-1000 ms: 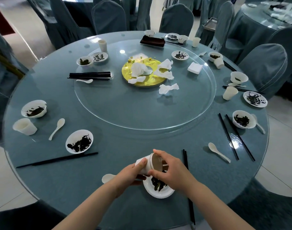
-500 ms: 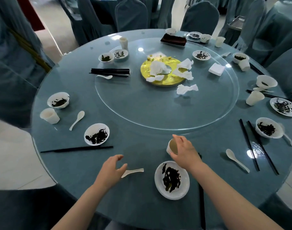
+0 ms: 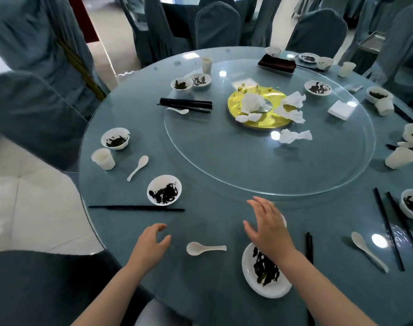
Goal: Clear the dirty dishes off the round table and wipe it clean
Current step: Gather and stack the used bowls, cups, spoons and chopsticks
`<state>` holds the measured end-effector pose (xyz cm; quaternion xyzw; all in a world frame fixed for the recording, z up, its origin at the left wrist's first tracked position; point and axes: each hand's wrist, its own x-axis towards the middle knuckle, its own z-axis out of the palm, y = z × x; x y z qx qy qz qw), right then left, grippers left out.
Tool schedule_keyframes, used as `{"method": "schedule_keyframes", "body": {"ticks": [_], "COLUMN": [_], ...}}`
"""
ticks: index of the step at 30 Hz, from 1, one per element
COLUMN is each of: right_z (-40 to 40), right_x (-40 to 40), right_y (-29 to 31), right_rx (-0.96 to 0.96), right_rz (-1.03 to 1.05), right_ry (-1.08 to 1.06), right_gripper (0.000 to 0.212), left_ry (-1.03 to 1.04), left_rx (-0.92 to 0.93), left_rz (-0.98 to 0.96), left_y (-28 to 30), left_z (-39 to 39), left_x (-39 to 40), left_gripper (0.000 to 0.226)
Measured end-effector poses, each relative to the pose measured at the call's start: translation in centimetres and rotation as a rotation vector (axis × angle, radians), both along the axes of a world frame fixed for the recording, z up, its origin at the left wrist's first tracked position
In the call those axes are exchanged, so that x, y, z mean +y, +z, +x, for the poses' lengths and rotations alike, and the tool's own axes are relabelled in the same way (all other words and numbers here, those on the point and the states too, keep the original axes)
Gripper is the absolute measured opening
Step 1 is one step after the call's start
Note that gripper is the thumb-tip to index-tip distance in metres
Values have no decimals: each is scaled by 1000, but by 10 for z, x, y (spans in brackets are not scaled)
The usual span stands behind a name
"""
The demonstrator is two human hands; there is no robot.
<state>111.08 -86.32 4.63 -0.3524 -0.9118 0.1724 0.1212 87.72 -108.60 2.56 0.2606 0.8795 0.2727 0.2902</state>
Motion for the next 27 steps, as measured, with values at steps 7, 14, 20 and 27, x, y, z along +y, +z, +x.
{"method": "schedule_keyframes", "body": {"ticks": [7, 14, 20, 27], "right_z": [-88, -186, -249, -266], "right_x": [-27, -26, -19, -13], "right_y": [9, 2, -9, -25], "right_rx": [29, -141, -259, -270], "right_rz": [-195, -489, -611, -658], "right_ry": [131, 68, -39, -124], "right_gripper": [44, 41, 37, 17], "left_ry": [29, 23, -29, 64], "left_rx": [106, 225, 438, 345], "left_rz": [107, 148, 73, -214], "left_y": [16, 32, 39, 21], "left_z": [-74, -185, -292, -398], "left_x": [13, 40, 74, 116], "left_gripper": [33, 34, 36, 45]}}
